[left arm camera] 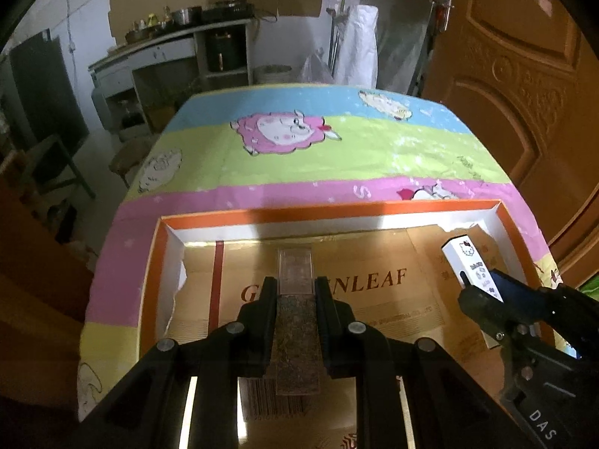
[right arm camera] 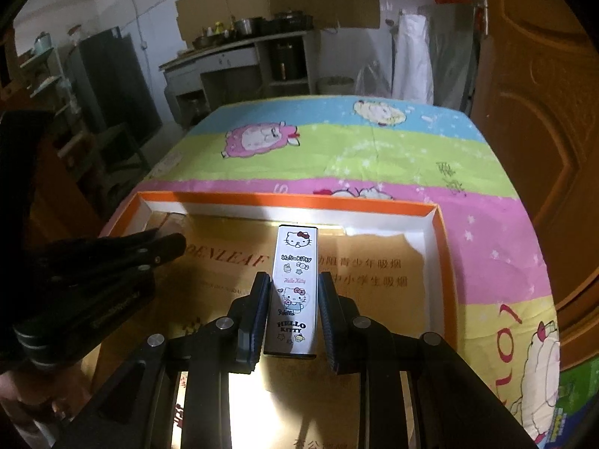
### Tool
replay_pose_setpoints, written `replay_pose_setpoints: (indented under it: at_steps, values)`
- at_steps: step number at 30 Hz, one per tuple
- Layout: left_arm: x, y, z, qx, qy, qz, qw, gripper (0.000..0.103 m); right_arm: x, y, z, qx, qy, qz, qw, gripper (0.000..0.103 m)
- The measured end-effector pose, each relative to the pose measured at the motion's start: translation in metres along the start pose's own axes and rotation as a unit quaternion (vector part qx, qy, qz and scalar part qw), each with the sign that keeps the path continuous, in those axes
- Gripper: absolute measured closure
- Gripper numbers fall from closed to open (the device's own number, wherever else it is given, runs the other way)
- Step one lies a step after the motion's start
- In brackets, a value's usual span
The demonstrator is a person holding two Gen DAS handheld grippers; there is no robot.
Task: Organize rigid objects
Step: 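Carry the glitter tube with the left tool while the right tool carries the Hello Kitty box into the tray, then open the left tool to drop the glitter tube while the right tool releases the Hello Kitty box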
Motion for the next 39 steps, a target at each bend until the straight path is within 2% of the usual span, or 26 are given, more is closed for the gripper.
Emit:
replay_pose_setpoints:
  at_steps: [5, 7, 9, 10, 11, 13, 16, 23, 28, 33, 39]
  values:
    - [-0.004, 0.004, 0.01, -0.025, -0.002, -0.006, 0.9997, 0.082, -0.002, 0.006, 0.01, -0.025, 0.022, -0.013, 0.999, 0.076]
    - [-0.003, 0.005, 0.011, -0.027, -0.005, 0.009, 0.9996, 0.082, -0.002, 0.01, 0.014, -0.035, 0.028, -0.016, 0.999, 0.076]
    - [-0.002, 0.006, 0.011, -0.027, 0.001, 0.01, 0.9996, 0.078, -0.002, 0.013, 0.019, -0.041, 0.034, -0.019, 0.998, 0.076]
    - [-0.002, 0.006, 0.011, -0.028, 0.006, 0.011, 0.9995, 0.07, -0.002, 0.014, 0.021, -0.044, 0.039, -0.022, 0.998, 0.076]
    - [-0.001, 0.006, 0.011, -0.028, 0.012, 0.012, 0.9995, 0.057, -0.002, 0.014, 0.021, -0.041, 0.043, -0.024, 0.998, 0.075]
    - [-0.001, 0.008, 0.012, -0.035, 0.013, 0.016, 0.9992, 0.041, -0.003, 0.015, 0.02, -0.04, 0.044, -0.031, 0.998, 0.067]
    - [0.0, 0.009, 0.009, -0.032, 0.015, 0.023, 0.9991, 0.041, -0.001, 0.014, 0.02, -0.041, 0.051, -0.031, 0.997, 0.056]
    - [-0.001, 0.01, -0.036, 0.028, 0.043, 0.002, 0.9987, 0.041, 0.01, 0.019, -0.005, -0.028, 0.063, -0.009, 0.998, 0.056]
    - [0.005, 0.024, -0.061, 0.043, 0.055, -0.01, 0.9975, 0.041, 0.01, 0.029, -0.029, -0.017, 0.069, -0.01, 0.997, 0.056]
    - [0.02, 0.047, -0.088, 0.057, 0.039, 0.004, 0.9976, 0.041, 0.006, 0.044, -0.057, -0.001, 0.063, -0.004, 0.998, 0.056]
    - [0.03, 0.062, -0.137, 0.108, 0.038, -0.008, 0.9933, 0.041, 0.008, 0.071, -0.091, 0.028, 0.075, 0.012, 0.997, 0.056]
Point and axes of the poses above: each gripper's, at about its wrist camera, not at the fingertips, and z roughly the way its jaws point, x to its right, y to its underside, the point moved 6 cm from there along z, roughly the way its jaws point, and after that the axes turned 15 degrees about y, right-handed, at the moved point
